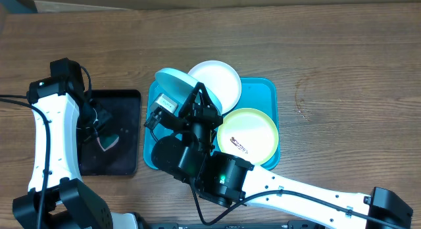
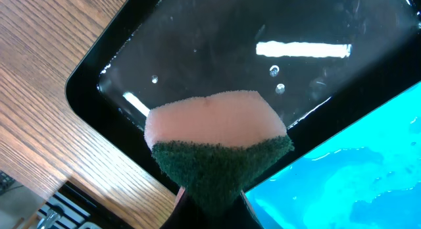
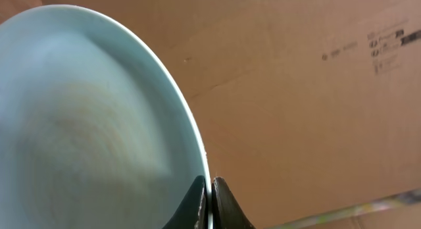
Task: Clean dirty plates on tray and stack at the side
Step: 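Lift the light-blue plate with the right gripper toward the right side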
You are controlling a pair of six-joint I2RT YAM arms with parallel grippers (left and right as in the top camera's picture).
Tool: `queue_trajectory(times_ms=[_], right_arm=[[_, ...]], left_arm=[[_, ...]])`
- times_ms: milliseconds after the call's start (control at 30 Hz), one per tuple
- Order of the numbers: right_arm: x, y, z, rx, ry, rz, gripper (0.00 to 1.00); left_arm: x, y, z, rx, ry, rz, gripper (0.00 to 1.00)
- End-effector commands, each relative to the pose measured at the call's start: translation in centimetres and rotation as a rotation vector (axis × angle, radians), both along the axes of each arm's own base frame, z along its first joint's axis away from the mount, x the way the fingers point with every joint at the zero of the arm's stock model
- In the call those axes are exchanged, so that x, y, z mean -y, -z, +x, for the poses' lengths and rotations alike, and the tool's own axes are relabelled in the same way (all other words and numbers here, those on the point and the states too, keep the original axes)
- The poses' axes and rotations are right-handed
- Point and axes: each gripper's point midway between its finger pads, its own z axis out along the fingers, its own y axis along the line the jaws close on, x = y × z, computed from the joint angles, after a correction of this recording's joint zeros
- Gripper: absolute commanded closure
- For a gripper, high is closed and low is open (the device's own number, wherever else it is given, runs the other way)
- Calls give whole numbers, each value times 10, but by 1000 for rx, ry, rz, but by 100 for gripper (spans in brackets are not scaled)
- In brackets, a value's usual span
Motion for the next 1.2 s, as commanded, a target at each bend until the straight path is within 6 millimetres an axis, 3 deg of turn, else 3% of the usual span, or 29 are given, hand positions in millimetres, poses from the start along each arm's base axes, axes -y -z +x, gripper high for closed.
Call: queue_trajectory(times_ms=[0, 67, 133, 300, 400, 467, 567, 667, 800, 967, 1100, 1167], right_arm=[[7, -18, 1, 34, 43, 210, 96], [9, -8, 5, 12, 52, 339, 96], [8, 16, 9, -77, 38, 466, 96], [0, 88, 18, -507, 67, 877, 96], [11, 106, 34, -665, 119, 1010, 96], [31, 113, 49, -714, 180, 1069, 96], [81, 125, 76, -728, 336, 1156, 96], [145, 133, 101, -693, 522, 1258, 96], [227, 143, 117, -658, 721, 1370, 96], [333, 158, 110, -543, 983, 1438, 96], [392, 180, 93, -474, 1138, 1478, 96], [410, 190, 87, -448, 1183, 1493, 96]], left_arm=[[1, 0, 0, 1, 13, -9, 96], [1, 0, 0, 0, 13, -9, 96], [1, 0, 0, -1, 20, -10, 95], [1, 0, 0, -1, 20, -9, 96], [1, 0, -1, -2, 20, -10, 96], [1, 1, -1, -4, 20, -10, 96], [1, 1, -1, -4, 20, -10, 96], [2, 1, -1, -3, 20, -12, 96], [2, 1, 0, 0, 21, -13, 96], [5, 1, 3, 14, 22, -28, 96], [5, 1, 4, 20, 22, -33, 96], [5, 1, 4, 21, 22, -32, 96]])
